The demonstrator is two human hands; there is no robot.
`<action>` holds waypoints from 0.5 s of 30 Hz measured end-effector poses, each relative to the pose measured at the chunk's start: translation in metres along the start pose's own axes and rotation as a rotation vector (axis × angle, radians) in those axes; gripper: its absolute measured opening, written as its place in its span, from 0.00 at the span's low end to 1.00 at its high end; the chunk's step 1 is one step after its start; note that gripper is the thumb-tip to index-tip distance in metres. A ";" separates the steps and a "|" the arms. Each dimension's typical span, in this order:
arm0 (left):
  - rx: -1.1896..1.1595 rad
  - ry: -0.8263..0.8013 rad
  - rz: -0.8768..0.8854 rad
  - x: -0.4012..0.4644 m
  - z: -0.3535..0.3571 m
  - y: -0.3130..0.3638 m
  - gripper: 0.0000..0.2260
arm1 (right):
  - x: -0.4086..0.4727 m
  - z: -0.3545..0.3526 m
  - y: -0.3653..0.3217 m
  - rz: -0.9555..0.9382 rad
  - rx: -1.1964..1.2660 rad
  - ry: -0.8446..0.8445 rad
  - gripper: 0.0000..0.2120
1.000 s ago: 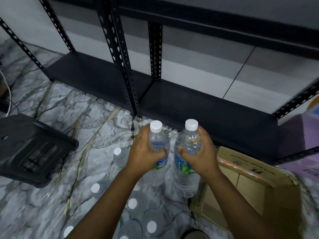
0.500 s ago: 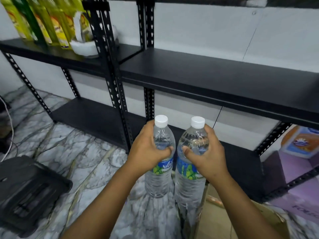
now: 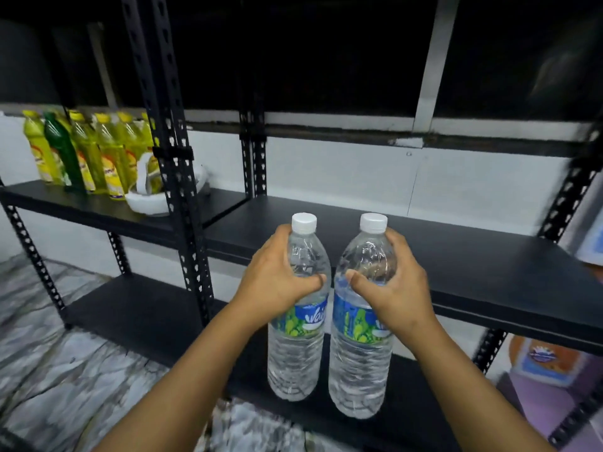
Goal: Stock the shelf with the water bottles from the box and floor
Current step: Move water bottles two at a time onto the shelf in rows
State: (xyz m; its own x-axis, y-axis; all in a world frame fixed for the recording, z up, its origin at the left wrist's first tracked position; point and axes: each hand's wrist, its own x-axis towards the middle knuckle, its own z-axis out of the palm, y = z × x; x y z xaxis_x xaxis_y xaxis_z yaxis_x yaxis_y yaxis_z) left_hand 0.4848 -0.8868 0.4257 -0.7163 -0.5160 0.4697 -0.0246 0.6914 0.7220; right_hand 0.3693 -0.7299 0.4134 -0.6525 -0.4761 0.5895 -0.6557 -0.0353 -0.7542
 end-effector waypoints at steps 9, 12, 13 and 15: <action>0.016 0.008 0.091 0.058 -0.017 0.054 0.24 | 0.075 -0.029 -0.037 -0.087 0.008 0.093 0.29; -0.002 0.032 0.090 0.080 -0.023 0.065 0.24 | 0.096 -0.036 -0.046 -0.112 0.023 0.116 0.28; -0.011 0.037 0.092 0.086 -0.024 0.068 0.24 | 0.103 -0.038 -0.048 -0.119 0.024 0.122 0.27; -0.023 0.051 0.106 0.098 -0.026 0.074 0.24 | 0.115 -0.042 -0.052 -0.128 0.018 0.133 0.26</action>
State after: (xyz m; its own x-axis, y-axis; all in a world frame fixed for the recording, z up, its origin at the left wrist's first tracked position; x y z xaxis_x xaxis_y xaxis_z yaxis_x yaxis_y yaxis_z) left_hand 0.4308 -0.8998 0.5386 -0.6779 -0.4661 0.5685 0.0654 0.7320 0.6781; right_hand 0.3124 -0.7462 0.5323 -0.6097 -0.3462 0.7130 -0.7303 -0.1042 -0.6752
